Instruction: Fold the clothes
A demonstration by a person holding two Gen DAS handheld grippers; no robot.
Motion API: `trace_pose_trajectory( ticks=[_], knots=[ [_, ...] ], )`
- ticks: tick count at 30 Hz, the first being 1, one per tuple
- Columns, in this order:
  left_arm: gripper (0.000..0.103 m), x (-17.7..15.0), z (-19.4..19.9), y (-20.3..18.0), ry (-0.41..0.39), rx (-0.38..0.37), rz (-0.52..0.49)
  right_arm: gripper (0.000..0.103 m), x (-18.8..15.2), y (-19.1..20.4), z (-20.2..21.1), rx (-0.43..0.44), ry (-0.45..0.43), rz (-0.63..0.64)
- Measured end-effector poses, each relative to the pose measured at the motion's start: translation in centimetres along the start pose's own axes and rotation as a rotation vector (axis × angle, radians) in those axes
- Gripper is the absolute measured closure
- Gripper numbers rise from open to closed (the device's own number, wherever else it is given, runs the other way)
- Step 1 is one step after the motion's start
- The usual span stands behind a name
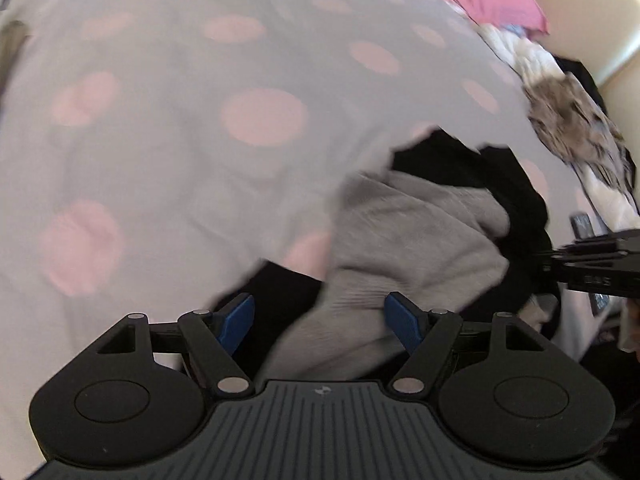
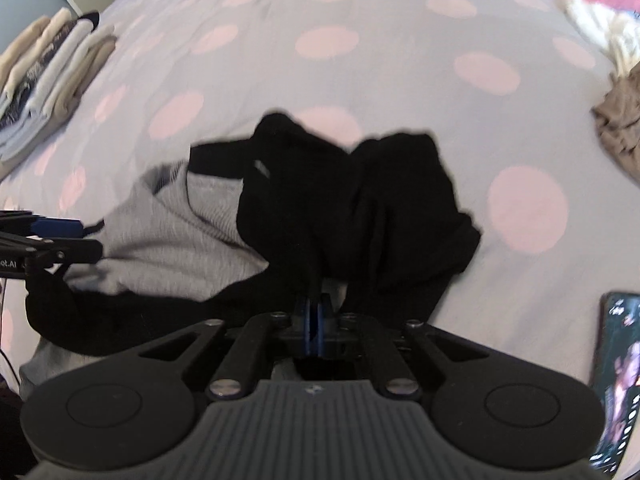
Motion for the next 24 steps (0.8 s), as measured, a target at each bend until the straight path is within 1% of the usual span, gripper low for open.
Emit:
trace_pose_trajectory(
  ticks=[1, 3, 4, 6, 7, 8, 10, 14, 19, 24],
  knots=[
    [0.032, -0.1, -0.7, -0.6, 0.015, -0.009, -0.013, 0.099, -0.2, 0.0, -0.4, 0.004, 0.014, -0.005],
    [0.036, -0.7, -2.0, -1.8, 0.047, -0.044, -0.036, 0.099, -0.4, 0.1, -0.6, 0.010, 0.020, -0.009],
    [0.040, -1.0, -2.4, -2.3, 0.059, -0.053, -0.050, 0.099, -0.4, 0.1, -0.6, 0.013, 0.020, -0.011],
    [0.055, -1.0, -2.6, -2.8, 0.052, -0.024, -0.081, 0.099, -0.4, 0.1, -0.6, 0.023, 0.020, -0.021],
    [0.071, -0.7, -2.3, -2.9, 0.034, -0.033, -0.071, 0.099, -0.4, 0.2, -0.6, 0.028, 0.018, -0.020],
    [0.082, -0.4, -1.9, -2.9, 0.015, -0.043, -0.061, 0.099, -0.3, 0.4, -0.5, 0.030, 0.014, -0.015],
    [0.090, 0.5, -0.7, -3.0, -0.042, -0.056, -0.034, 0.099, 0.1, 0.8, 0.0, 0.037, -0.007, 0.001],
    [0.091, 2.9, 3.9, -3.1, -0.213, -0.067, 0.010, 0.099, 2.1, 1.6, 2.6, 0.087, -0.090, -0.002],
    [0.092, 4.7, 10.3, -3.3, -0.422, -0.087, 0.053, 0.099, 5.8, 3.4, 7.9, 0.152, -0.253, -0.003],
    [0.093, 5.7, 17.5, -2.6, -0.600, -0.062, 0.089, 0.099, 9.9, 5.1, 13.8, 0.209, -0.385, -0.010]
  ],
)
Point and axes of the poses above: each gripper's, at about its wrist camera, not at the fingertips, and z roughly against the way its jaws point, y to its left, x to its top, the point moved 8 cm from there along -z, roughly the way its jaws point, and after that the axes turned 15 degrees about -x, right-handed, at the moved point
